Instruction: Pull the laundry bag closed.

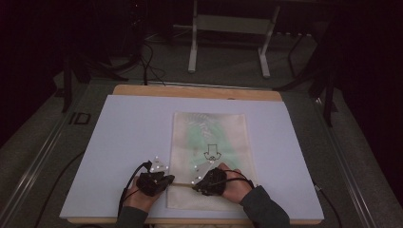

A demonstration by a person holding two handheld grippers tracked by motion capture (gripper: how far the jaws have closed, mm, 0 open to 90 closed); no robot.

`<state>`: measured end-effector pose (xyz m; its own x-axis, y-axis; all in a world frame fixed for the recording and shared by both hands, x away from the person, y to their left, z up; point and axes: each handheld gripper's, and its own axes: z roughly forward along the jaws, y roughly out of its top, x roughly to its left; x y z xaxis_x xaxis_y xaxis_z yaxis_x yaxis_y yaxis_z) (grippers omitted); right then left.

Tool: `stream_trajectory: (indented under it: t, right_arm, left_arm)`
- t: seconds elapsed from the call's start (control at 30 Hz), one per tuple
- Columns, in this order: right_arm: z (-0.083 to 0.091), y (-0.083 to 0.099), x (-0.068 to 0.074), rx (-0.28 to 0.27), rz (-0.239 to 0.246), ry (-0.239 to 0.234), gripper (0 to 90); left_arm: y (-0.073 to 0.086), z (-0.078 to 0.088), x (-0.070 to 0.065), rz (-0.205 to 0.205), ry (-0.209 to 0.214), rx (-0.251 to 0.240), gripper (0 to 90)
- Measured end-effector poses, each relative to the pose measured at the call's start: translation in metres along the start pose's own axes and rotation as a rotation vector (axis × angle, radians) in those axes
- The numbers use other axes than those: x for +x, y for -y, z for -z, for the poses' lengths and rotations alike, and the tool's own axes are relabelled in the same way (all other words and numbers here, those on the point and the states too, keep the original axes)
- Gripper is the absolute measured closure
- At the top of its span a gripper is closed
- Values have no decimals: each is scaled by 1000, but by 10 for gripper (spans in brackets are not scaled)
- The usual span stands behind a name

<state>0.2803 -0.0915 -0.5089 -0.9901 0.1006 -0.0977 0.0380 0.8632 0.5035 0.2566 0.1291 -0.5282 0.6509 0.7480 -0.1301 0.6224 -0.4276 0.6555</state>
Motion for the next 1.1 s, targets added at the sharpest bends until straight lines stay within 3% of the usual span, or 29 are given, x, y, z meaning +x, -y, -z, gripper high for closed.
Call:
stream_trajectory:
  t: [1.1]
  right_arm:
    - [6,8,1,0,-5,8,826]
  left_arm:
    - [0,0,-1,4,-2,2,896]
